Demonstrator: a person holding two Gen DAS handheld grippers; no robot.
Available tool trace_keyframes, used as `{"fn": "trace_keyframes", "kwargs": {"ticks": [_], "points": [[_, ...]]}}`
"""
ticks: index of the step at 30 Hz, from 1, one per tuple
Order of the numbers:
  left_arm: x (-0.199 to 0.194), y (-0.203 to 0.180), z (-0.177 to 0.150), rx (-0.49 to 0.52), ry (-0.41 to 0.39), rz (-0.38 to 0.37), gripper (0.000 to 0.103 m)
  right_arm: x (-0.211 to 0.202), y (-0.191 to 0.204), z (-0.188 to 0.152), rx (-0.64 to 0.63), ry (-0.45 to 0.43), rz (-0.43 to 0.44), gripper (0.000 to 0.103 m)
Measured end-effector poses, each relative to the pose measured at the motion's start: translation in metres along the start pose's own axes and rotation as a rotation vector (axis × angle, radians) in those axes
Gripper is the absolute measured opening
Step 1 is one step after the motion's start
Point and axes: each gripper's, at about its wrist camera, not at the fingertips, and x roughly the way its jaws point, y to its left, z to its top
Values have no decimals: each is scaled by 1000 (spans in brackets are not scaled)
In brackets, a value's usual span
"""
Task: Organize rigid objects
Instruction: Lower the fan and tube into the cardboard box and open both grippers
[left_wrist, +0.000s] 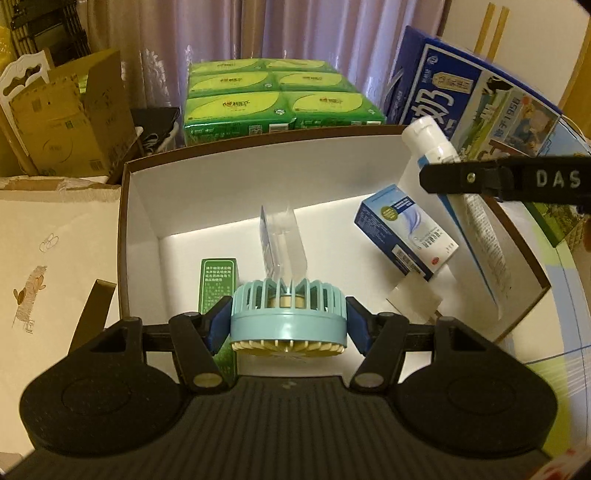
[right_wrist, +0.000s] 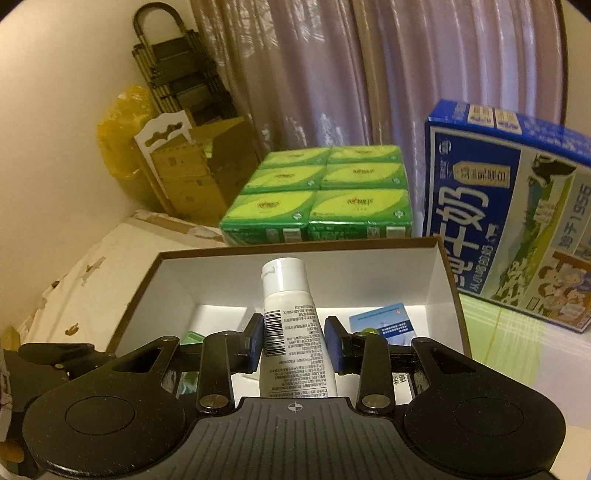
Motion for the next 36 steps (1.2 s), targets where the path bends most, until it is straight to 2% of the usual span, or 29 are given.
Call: {"fn": "trace_keyframes", "kwargs": {"ticks": [7,12,15,17,20,36], "points": [[-10,13,22,-28,-35,-6,63,24,-5,-8,38,91,4,33],[-20,19,31,-33,-62,-5,63,33,-6,-12,60,126,-4,33],[-24,20,30,-39,-57,-14,63,33,-4,-9,53,117,-14,34],[-25,20,29,-40,-52,-13,63,32,-4,-6,55,112,-29,42],[-27,19,26,-43,-41,-17,63,26,-4,-6,58,106,-5,47],[-36,10,14,-40,-23,-16,63,-2,-8,-25,55,116,-21,49]]}}
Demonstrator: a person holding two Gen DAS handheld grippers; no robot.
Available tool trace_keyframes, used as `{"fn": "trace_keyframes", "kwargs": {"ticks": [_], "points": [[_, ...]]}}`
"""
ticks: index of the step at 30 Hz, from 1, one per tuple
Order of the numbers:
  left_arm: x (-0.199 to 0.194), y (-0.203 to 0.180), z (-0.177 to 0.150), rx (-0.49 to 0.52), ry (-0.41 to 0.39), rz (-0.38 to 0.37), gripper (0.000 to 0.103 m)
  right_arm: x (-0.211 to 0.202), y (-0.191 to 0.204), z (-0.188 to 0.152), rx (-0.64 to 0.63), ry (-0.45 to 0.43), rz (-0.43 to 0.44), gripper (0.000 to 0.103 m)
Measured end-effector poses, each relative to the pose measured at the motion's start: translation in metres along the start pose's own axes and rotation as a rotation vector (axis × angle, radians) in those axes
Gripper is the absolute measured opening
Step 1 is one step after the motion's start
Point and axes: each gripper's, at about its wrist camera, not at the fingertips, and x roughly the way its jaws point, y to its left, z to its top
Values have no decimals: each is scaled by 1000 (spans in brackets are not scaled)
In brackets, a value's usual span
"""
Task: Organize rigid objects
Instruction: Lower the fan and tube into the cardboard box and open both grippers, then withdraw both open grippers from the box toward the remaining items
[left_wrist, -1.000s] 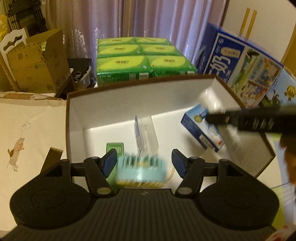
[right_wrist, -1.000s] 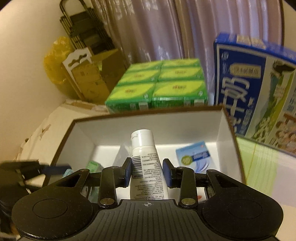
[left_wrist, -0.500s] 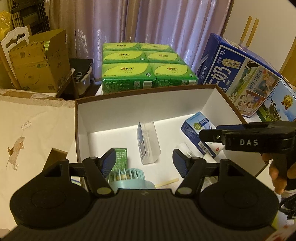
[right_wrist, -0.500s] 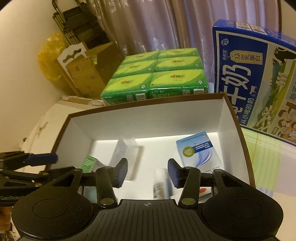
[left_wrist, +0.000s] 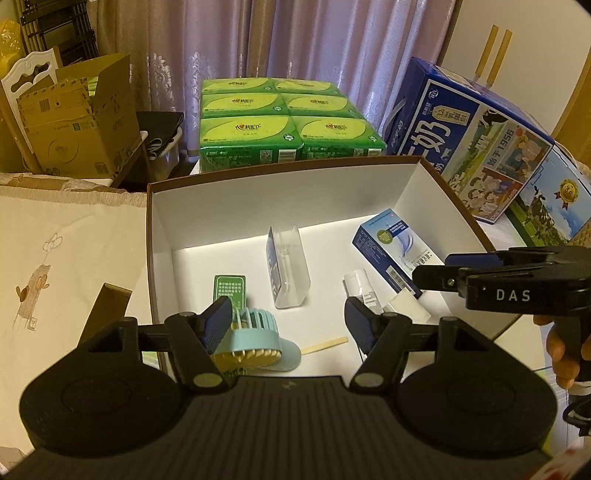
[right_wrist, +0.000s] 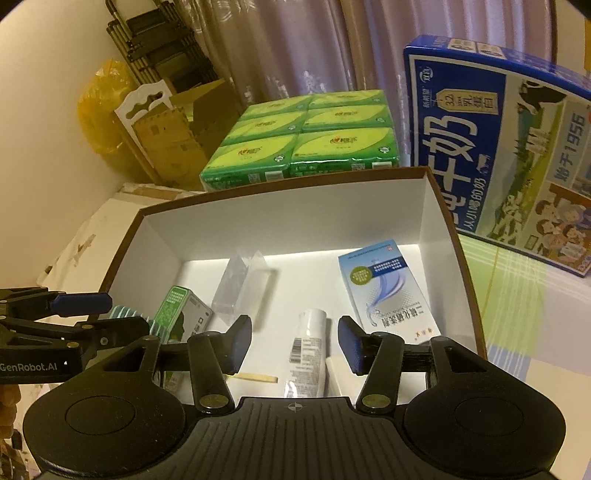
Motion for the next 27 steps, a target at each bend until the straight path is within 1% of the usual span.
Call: {"fn": "trace_keyframes", "kwargs": {"ticks": [12,20,27], "points": [[-24,-13,-10,-2,-18,9,63,-35,2,-15,17,-35,6,49],[-48,-21,-20,6,-42,13,63,-62,5,-27,23,-72,12,49],[-75,-24,-37,2,-76,15,63,-92,7,-48,38,-110,15,50]]}}
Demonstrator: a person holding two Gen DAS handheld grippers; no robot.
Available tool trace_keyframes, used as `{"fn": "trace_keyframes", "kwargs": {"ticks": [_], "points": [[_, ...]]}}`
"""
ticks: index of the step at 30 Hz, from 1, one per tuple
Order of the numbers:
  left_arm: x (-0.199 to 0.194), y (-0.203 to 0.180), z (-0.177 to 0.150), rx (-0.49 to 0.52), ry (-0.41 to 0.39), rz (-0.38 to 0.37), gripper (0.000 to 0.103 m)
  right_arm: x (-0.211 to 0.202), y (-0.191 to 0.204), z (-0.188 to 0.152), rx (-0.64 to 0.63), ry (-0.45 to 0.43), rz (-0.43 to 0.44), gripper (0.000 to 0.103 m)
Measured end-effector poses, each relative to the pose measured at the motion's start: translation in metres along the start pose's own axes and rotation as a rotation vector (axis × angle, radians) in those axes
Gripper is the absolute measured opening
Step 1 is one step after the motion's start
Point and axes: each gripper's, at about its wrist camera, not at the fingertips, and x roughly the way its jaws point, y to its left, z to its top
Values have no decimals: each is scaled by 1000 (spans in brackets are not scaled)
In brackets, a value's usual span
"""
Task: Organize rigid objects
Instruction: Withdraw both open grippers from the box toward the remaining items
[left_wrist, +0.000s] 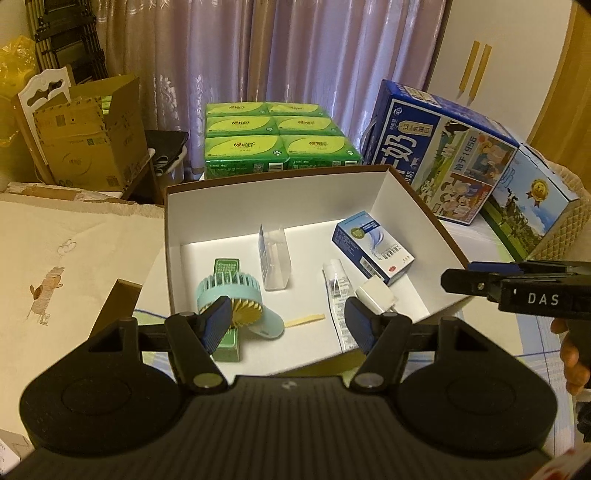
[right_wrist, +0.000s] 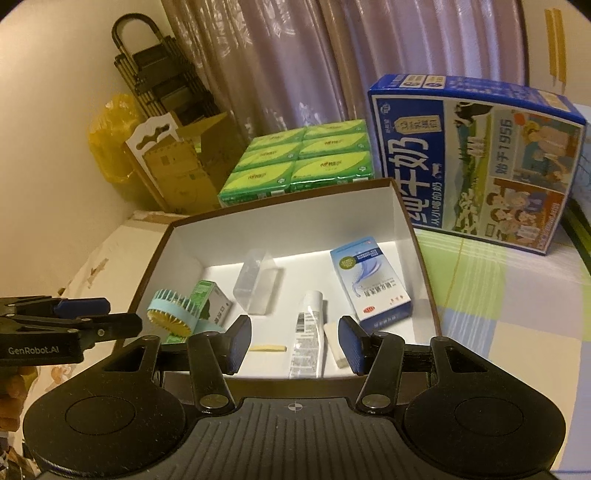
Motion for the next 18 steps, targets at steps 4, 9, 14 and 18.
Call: {"fn": "trace_keyframes", "kwargs": {"ticks": [4,9,14,18], "points": [[-15,-1,-14,-9,-2,-3,63,-18,-1,-14,10,-16,-2,50],[-31,-5,-34,-7,0,-8,63,-38,-4,-38,13,-22,-29,50],[-36,-13,-60,-8,32,-29,63,-51,-11,-67,27,5,-51,50],[-33,-22,-83,-4,73,-52,63,-58,-19,-91,59,37,-63,50]]}}
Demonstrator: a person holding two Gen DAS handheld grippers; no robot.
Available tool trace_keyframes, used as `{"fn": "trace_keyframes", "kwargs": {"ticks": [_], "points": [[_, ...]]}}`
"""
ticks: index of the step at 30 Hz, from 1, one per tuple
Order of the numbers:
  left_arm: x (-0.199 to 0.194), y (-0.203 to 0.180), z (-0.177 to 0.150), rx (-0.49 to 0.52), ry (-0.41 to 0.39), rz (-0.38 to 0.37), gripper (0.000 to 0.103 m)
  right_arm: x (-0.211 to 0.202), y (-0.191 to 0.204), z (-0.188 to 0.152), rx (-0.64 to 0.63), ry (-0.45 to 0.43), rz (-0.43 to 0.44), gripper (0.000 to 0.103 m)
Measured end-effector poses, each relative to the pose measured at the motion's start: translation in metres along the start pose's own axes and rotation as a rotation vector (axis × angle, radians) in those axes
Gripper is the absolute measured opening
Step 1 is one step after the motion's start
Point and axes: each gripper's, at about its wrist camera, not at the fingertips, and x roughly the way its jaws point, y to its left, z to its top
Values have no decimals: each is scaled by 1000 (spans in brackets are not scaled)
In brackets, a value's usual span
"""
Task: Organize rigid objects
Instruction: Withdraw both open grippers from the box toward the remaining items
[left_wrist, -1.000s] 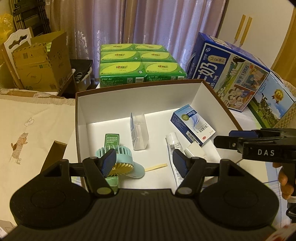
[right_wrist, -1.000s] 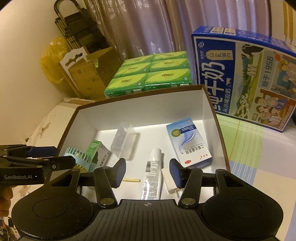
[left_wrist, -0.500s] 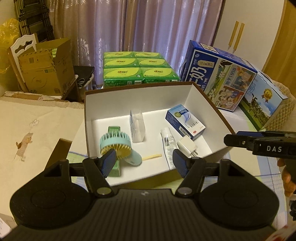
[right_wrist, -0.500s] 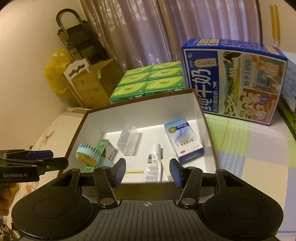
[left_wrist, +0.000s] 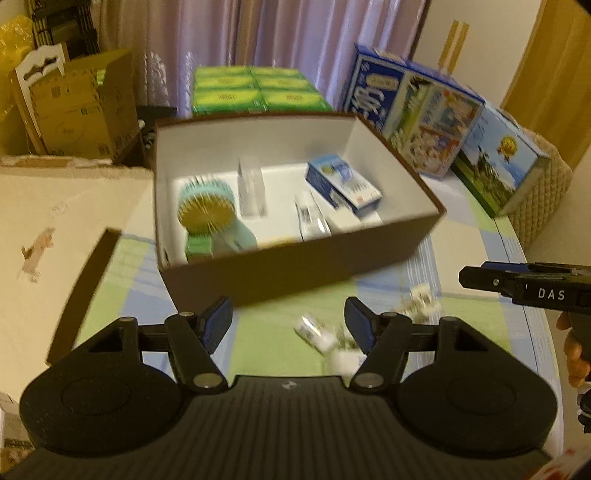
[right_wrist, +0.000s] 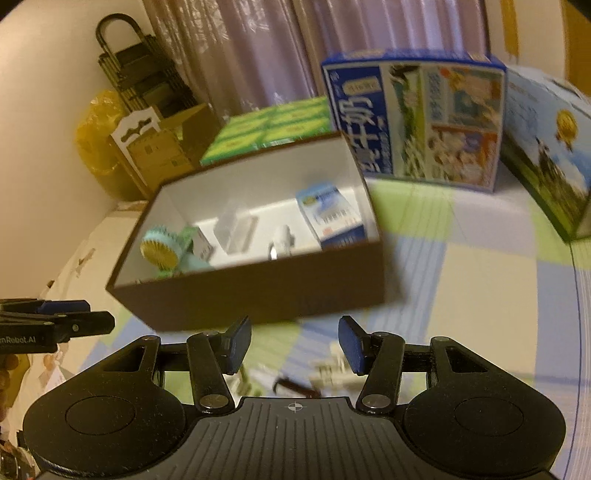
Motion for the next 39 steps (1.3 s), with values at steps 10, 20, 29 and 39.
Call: {"fn": "trace_keyframes", "kwargs": {"ticks": [10,20,29,39], "points": [[19,-23,-42,29,83,-35,63,-5,-17,-39,68,73,-27,50],[35,-42,-62,74,117,-54,63,-6,-25,-62,79,119,-45,50],[44,-52,-68,105,121,-57,63,-4,-30,-71,86,151,-48,50],[58,-60,-71,123,139,-62,63,2,-35,-73,102,170,-49,50]]}}
